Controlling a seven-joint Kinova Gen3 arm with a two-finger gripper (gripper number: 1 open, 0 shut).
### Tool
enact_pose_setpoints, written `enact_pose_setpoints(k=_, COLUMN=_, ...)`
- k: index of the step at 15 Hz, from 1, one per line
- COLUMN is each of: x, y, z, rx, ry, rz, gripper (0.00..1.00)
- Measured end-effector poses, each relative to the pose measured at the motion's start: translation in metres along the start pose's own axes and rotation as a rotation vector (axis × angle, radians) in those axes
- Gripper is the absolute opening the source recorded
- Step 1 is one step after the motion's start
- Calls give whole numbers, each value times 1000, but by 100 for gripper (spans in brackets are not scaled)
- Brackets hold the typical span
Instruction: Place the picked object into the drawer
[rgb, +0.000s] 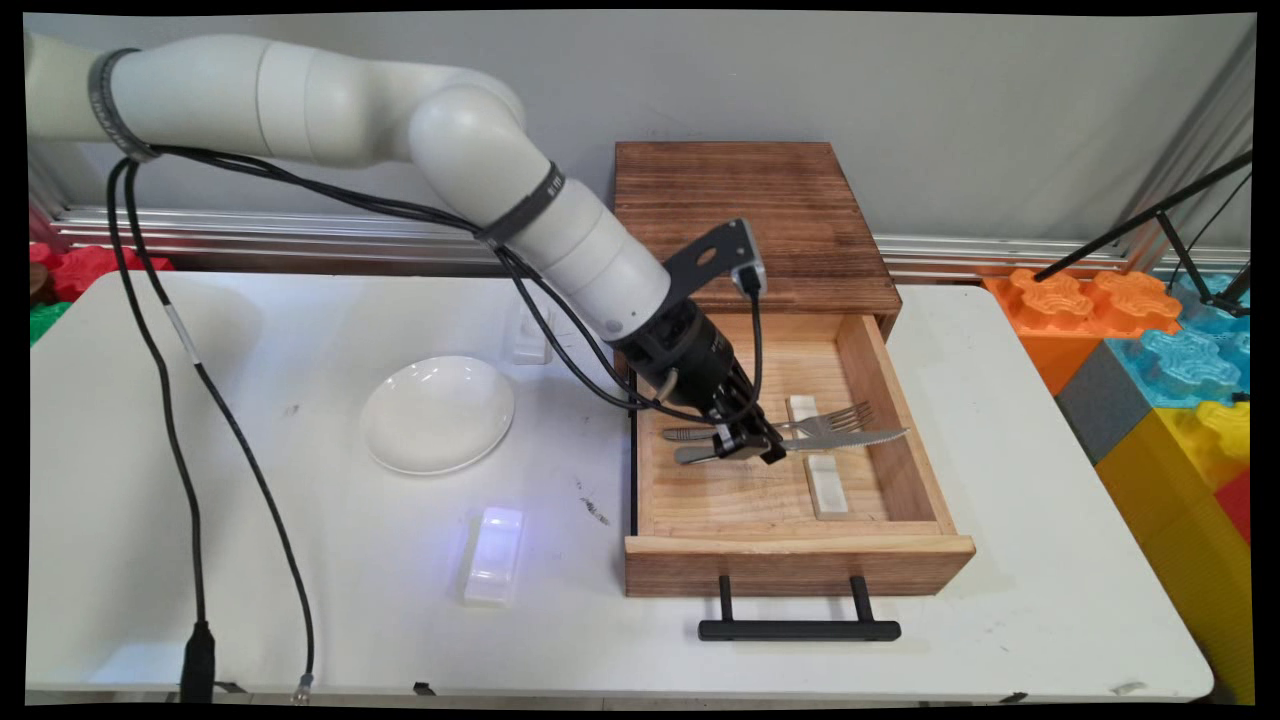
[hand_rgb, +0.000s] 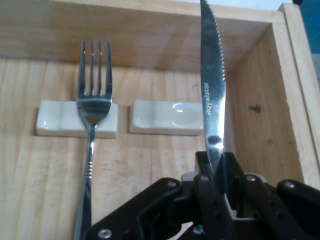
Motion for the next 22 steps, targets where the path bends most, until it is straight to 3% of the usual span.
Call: enact_pose_setpoints(k=22, x=-37, y=-9, z=53, rx=9, ry=-3, rz=-42, gripper=0)
